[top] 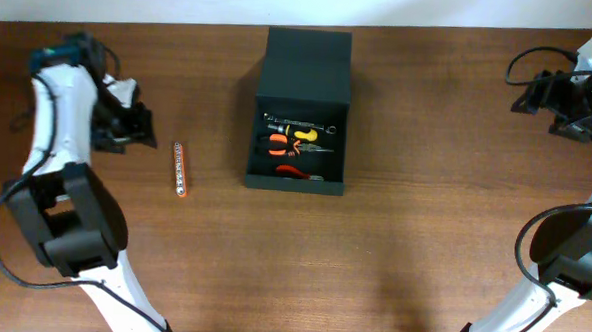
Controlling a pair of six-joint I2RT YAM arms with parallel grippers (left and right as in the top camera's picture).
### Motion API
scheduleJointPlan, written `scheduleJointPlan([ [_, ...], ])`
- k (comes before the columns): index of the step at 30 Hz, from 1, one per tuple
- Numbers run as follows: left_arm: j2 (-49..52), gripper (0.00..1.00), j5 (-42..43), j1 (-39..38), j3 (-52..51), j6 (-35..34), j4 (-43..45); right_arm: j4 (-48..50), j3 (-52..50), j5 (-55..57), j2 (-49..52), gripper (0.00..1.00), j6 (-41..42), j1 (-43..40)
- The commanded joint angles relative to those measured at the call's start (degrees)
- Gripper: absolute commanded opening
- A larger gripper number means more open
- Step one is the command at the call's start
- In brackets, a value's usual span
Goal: Pack container
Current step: 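Move the left gripper to the orange socket rail and grasp it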
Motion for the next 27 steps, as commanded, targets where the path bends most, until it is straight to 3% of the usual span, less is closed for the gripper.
scheduleJointPlan([
  [1,0.5,0.64,1.4,-3.56,-5.51,-0.98,3.93,0.0,-0.22,-0.74,0.22,0.83,0.02,-0.11],
  [12,0.5,0.65,-5.9,-9.51,-10.14,-9.77,10.19,0.22,-0.22,-0.74,0.22,0.84,0.02,-0.11],
  [27,0.61,0.64,-6.32,-9.51,-15.78,-10.01,15.12,1.07,-0.22,-0.74,0.22,0.85,0.02,-0.11],
])
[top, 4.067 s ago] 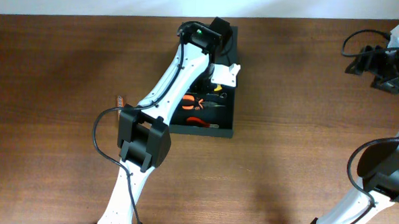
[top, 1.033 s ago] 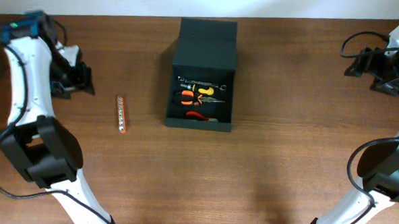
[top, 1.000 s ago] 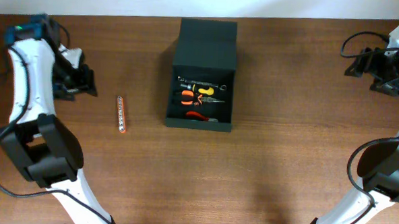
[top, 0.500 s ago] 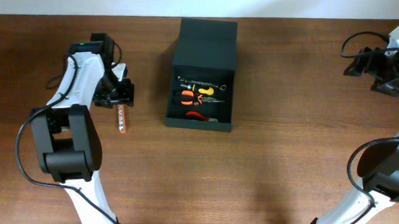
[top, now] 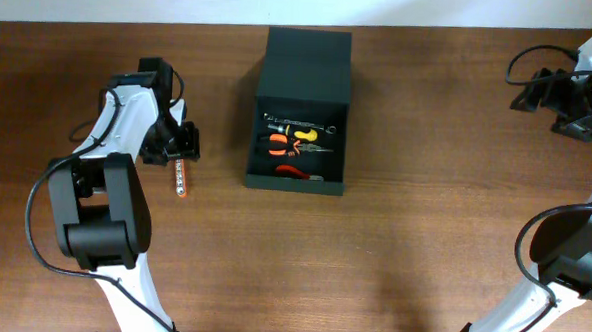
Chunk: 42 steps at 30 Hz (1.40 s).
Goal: Pack container
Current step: 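Move the left gripper to the orange socket rail and grasp it, then carry the socket rail with the left gripper over the box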
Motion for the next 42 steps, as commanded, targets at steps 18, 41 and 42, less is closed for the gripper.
scheduleJointPlan([
  [18,0.48,0.42,-1.66,0.28,-9.35,-0.79,7.48,-0.02,-0.22,-0.74,0.22,0.85,0.04,-0.11],
  [41,-0.63,0.02,-1.68,0.28,3.65,5.22,-1.81,-0.61,-0.22,-0.72,0.22,0.85,0.02,-0.11],
  [42,-0.83,0.02,-1.68,0.28,5.79,6.54,-3.1,-0.61,-0.22,-0.72,0.22,0.85,0.02,-0.11],
])
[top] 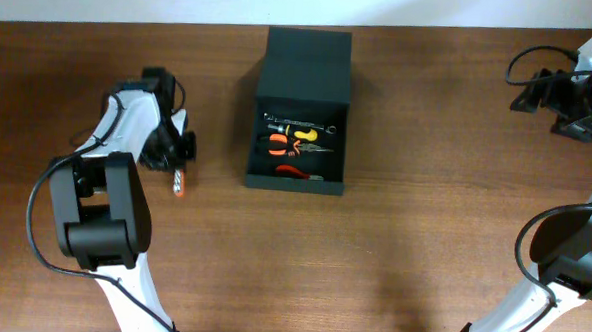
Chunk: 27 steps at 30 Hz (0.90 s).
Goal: Pack container
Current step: 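Carry the socket rail with the left gripper over the box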
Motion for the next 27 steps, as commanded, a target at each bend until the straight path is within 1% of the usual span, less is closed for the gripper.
scheduleJointPlan([
  [1,-0.96,0.02,-0.39,0.26,9.14,6.43,-3.04,0.0,-0.22,-0.72,0.22,0.84,0.07,-0.11],
  [3,-1.36,0.02,-0.33,0.13,14.38,11.04,-5.73,0.0,-0.22,-0.72,0.22,0.85,0.07,-0.11],
  [7,-1.66,0.02,-0.17,-1.4,24.98,23.82,-10.93,0.04,-0.22,-0.72,0.22,0.85,0.07,-0.11],
  [9,-1.68,0.01,-0.17,-3.08,29.88,30.03,-13.09,0.07,-0.22,-0.72,0.22,0.85,0.07,-0.11],
  [13,-1.68,0.02,-0.13,-7.87,36.28,39.54,-15.06,0.22,-0.22,-0.72,0.22,0.85,0.07,-0.11],
  [18,-1.33,0.02,-0.13,-16.59,37.05,54.51,-15.34,0.22,-0.22,-0.72,0.22,0.85,0.07,-0.11],
  [21,-0.42,0.02,-0.15,-21.24,36.15,61.86,-15.56,0.2,-0.22,-0.7,0.22,0.85,0.07,-0.11],
  [24,1.27,0.02,-0.15,-24.92,35.45,65.68,-15.65,0.17,-0.22,-0.7,0.22,0.85,0.04,-0.11],
  [27,3.37,0.02,-0.2,-27.69,35.3,66.66,-15.96,0.2,-0.22,-0.7,0.22,0.85,0.04,-0.11],
])
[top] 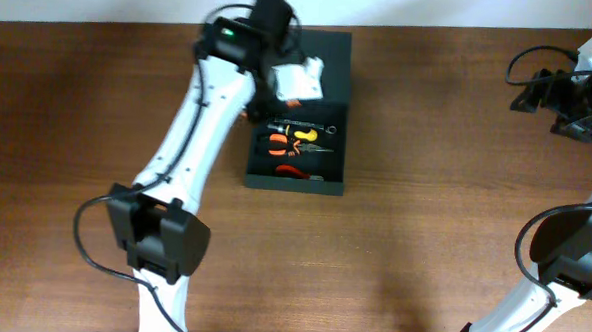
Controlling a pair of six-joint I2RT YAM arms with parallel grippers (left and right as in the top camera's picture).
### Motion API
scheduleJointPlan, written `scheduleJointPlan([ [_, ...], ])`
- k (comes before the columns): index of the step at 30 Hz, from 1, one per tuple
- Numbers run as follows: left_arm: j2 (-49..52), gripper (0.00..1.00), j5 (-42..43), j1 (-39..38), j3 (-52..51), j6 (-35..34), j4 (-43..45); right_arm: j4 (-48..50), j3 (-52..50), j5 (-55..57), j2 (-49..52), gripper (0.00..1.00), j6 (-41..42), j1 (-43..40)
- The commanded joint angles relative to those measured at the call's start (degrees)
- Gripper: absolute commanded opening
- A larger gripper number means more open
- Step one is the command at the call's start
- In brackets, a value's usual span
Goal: Pack container
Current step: 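Carry the socket rail with the left gripper over the box, then release the socket rail into the box and raise the left arm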
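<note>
An open black box (293,184) sits at the table's middle, its lid (333,58) folded back. Inside lie a wrench (303,121), yellow-handled pliers (299,136) and red-handled tools (291,170). My left gripper (267,107) hangs over the box's far left corner. Its fingers are hidden under the wrist, where a sliver of orange (247,110) shows. The orange bit strip is nowhere on the table. My right gripper (577,100) rests at the far right edge, away from everything.
The left arm (192,141) stretches diagonally from its base (158,240) across the table's left half to the box. The right arm's cables (526,66) lie at the far right corner. Brown wood surrounds the box on all sides.
My left gripper was down on the orange bit strip left of the box. Now it is over the box's far left corner, and the strip has gone from the table. The right arm is unchanged.
My left gripper started at the far left, away from the orange bit strip lying left of the box. It then stood at the strip's upper end, then covered most of it. Now the strip has left the table and the gripper is over the open box.
</note>
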Motion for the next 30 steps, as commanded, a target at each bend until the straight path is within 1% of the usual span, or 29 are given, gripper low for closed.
scheduleJointPlan([
  [1,3.56,0.02,-0.02,-1.66,-0.83,6.25,-0.46,0.11,-0.22,-0.7,0.22,0.85,0.04,-0.11],
  [7,7.89,0.02,0.2,-3.48,-0.83,7.3,-1.92,0.13,-0.22,-0.7,0.22,0.85,0.04,-0.11],
  [11,11.21,0.02,3.26,-3.58,-0.83,8.33,-3.06,0.11,-0.22,-0.7,0.22,0.85,0.04,-0.11],
  [16,13.79,0.02,3.61,-3.8,-0.83,9.33,-2.75,0.13,-0.22,-0.7,0.22,0.85,0.04,-0.11],
  [20,14.6,0.02,7.21,-3.8,-0.83,12.72,-2.75,0.13,-0.22,-0.7,0.22,0.85,0.07,-0.11],
  [22,15.39,0.02,9.14,-3.8,-0.83,13.05,-2.73,0.13,-0.22,-0.7,0.22,0.85,0.07,-0.11],
  [25,17.11,0.01,9.27,-3.85,-0.83,13.0,-2.99,0.13,-0.22,-0.7,0.22,0.85,0.07,-0.11],
  [27,17.88,0.04,9.29,-3.85,-0.83,12.98,-3.02,0.13,-0.22,-0.7,0.22,0.85,0.07,-0.11],
  [28,18.14,0.09,9.27,-3.85,-0.83,12.98,-2.89,0.13,-0.22,-0.7,0.22,0.85,0.07,-0.11],
  [30,18.16,0.13,9.22,-3.85,-0.83,12.98,-2.78,0.13,-0.22,-0.72,0.22,0.85,0.04,-0.11],
])
